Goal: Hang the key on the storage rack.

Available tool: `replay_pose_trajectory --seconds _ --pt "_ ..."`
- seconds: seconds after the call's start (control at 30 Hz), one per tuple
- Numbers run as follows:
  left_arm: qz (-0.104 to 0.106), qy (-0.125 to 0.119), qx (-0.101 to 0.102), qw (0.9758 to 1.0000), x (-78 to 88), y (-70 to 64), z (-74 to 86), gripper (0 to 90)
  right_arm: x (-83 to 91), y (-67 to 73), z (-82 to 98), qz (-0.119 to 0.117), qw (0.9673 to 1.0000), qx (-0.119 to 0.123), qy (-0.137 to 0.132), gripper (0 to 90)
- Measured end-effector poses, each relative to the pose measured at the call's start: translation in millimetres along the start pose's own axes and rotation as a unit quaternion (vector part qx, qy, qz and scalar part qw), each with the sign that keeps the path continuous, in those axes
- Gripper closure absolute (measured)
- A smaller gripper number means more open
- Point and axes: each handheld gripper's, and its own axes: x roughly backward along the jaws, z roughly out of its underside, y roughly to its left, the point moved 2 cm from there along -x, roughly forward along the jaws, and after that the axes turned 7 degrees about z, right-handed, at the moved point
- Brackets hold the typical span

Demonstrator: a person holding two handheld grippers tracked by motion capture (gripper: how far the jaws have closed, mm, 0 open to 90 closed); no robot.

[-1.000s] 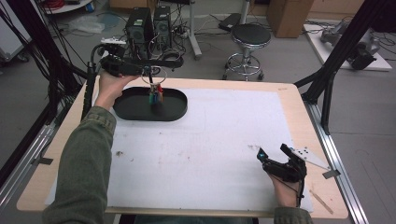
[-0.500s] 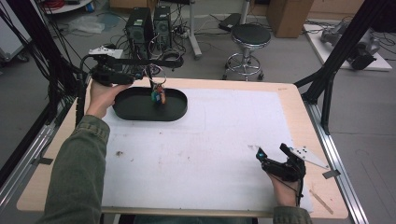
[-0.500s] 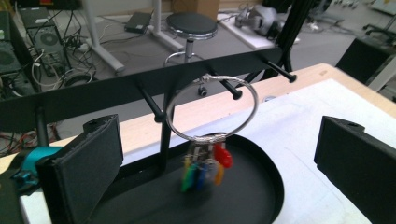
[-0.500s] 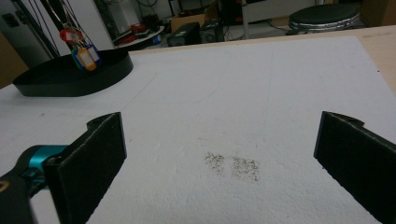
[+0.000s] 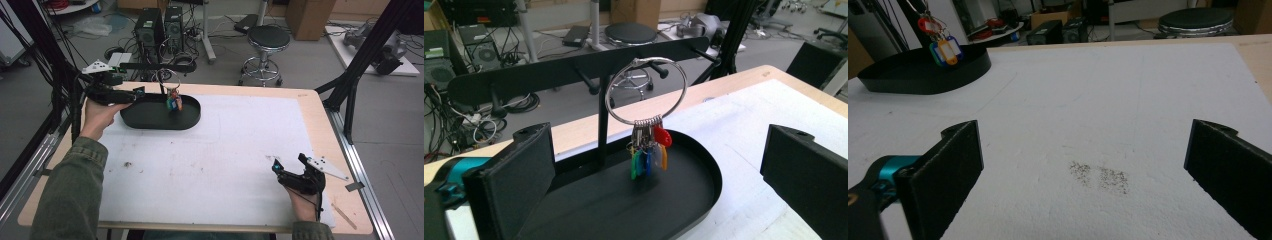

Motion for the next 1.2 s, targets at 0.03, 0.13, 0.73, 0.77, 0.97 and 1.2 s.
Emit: replay_pose_trajectory --seconds 0.03,0.13,0.73,0.77,0.97,1.2 --pt "-0.002 0.004 -0.003 1.0000 0.7 0.0 1.8 1.7 0.8 1.4 -0.8 0.001 1.0000 0.006 -0.005 1.3" --pt "-0.006 0.003 -0.004 1.0000 3.8 -0.2 6.5 1.7 2.0 3.3 -2.4 0.006 0.9997 0.019 -0.015 1.3" --pt "-0.019 -0.020 -0.011 0.9995 27.4 -11.8 35.1 1.7 4.7 9.5 -4.4 0.013 0.9986 0.036 -0.036 1.3" --pt "-0.021 -0.022 -0.012 0.9995 29.3 -12.1 37.0 1.7 4.8 9.2 -4.7 0.014 0.9985 0.037 -0.038 1.2" --pt "-0.027 -0.032 -0.008 0.9991 42.7 -11.2 51.6 1.7 6.2 9.1 -4.9 0.016 0.9984 0.036 -0.040 1.2" --pt "-0.033 -0.039 -0.009 0.9987 50.6 -12.7 65.3 1.7 6.3 9.1 -4.9 0.018 0.9984 0.036 -0.041 1.3"
